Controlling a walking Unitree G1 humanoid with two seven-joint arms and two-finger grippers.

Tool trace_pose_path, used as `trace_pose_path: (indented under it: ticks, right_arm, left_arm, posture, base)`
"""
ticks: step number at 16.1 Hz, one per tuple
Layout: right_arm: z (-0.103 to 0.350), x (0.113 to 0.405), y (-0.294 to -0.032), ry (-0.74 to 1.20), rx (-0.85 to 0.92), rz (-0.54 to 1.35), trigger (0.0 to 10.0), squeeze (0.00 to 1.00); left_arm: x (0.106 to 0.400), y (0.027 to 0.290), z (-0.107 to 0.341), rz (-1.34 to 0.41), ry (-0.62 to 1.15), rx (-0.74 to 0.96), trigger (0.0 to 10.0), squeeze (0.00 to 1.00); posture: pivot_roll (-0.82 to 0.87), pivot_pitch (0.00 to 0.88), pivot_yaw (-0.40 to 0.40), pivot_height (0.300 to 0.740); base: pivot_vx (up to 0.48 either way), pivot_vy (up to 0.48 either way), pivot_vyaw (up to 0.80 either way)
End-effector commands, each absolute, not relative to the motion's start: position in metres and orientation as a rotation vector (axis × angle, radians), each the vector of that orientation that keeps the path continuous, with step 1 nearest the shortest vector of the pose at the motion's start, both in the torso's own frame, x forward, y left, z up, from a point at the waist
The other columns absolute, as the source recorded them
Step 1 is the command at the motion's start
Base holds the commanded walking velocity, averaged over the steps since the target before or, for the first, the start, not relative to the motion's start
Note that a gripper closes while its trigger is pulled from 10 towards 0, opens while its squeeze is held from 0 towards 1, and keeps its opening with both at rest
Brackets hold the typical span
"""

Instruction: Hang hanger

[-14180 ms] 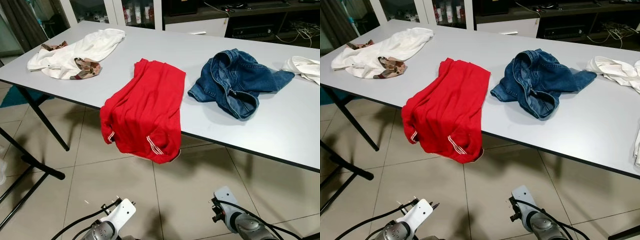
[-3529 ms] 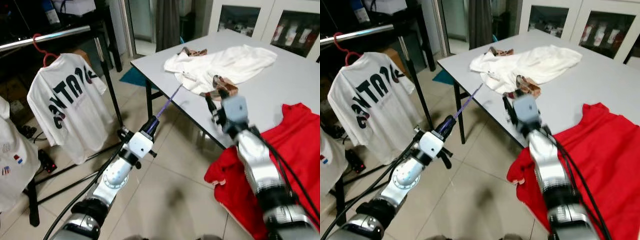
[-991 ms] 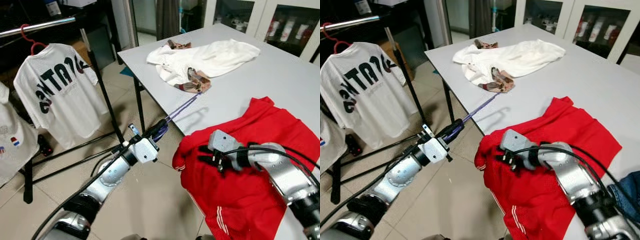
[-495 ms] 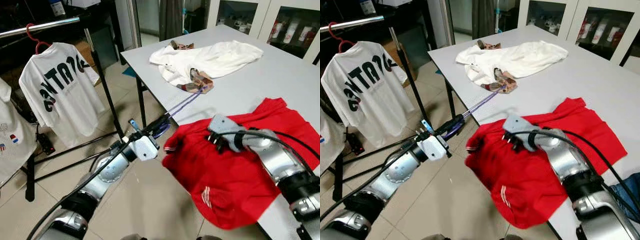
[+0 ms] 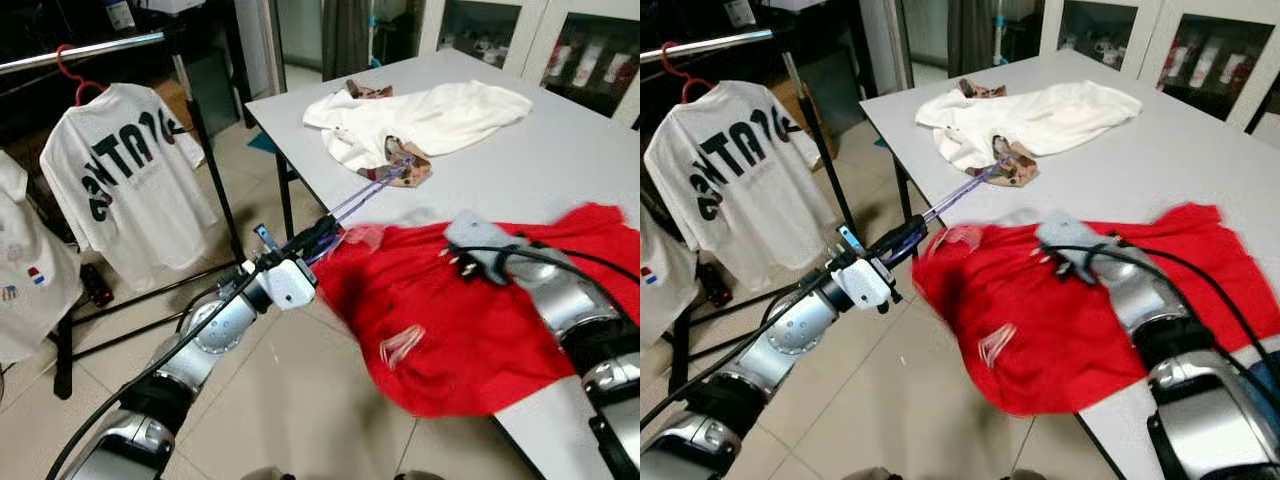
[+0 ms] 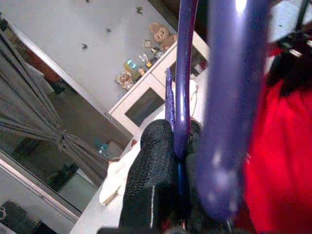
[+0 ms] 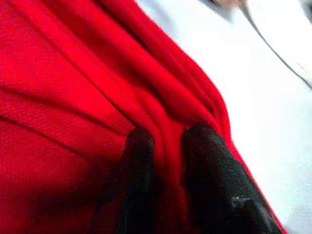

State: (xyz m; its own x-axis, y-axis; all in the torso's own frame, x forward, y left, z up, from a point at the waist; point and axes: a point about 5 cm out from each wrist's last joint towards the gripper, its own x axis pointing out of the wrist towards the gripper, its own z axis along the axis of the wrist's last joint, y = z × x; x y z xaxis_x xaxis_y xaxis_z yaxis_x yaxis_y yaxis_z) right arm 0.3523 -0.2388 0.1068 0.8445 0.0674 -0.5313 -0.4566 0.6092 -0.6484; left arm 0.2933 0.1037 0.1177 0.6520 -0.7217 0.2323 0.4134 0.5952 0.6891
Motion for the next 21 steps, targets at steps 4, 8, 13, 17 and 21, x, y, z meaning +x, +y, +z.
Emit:
trace_pose_path:
  ticks: [4, 8, 13, 17, 21]
  right_arm:
    - [0.140, 0.363, -0.267, 0.383, -0.883, 0.084, 10.0, 0.00]
    - [0.151, 0.363, -0.234, 0.259, -0.535, 0.278, 10.0, 0.00]
    - [0.156, 0.336, -0.193, 0.210, -0.270, 0.649, 10.0, 0.00]
    - [0.139, 0.303, -0.162, 0.256, -0.372, 0.922, 10.0, 0.00]
    - [0.152, 0.289, -0.145, 0.141, -0.529, 1.051, 10.0, 0.00]
  left_arm:
    - [0.294, 0.101, 0.122, -0.688, -0.542, 0.624, 10.0, 0.00]
    - [0.294, 0.100, 0.125, -0.662, -0.549, 0.590, 10.0, 0.00]
    - [0.299, 0.120, 0.132, -0.525, -0.519, 0.485, 10.0, 0.00]
    - [0.293, 0.159, 0.120, -0.428, -0.436, 0.513, 10.0, 0.00]
    - [0.285, 0.166, 0.111, -0.436, -0.393, 0.536, 10.0, 0.00]
  posture:
    - [-0.09, 0.000, 0.084, 0.736]
    - [-0.10, 0.000, 0.089, 0.736]
    - [-0.11, 0.000, 0.094, 0.736]
    - [-0.09, 0.000, 0.090, 0.736]
    - [-0.09, 0.000, 0.089, 0.736]
  base:
    - [0.000, 0.000, 0.00]
    - [0.000, 0.000, 0.00]
    - [0.000, 0.000, 0.00]
    - [0.000, 0.000, 0.00]
    - [0.000, 0.000, 0.00]
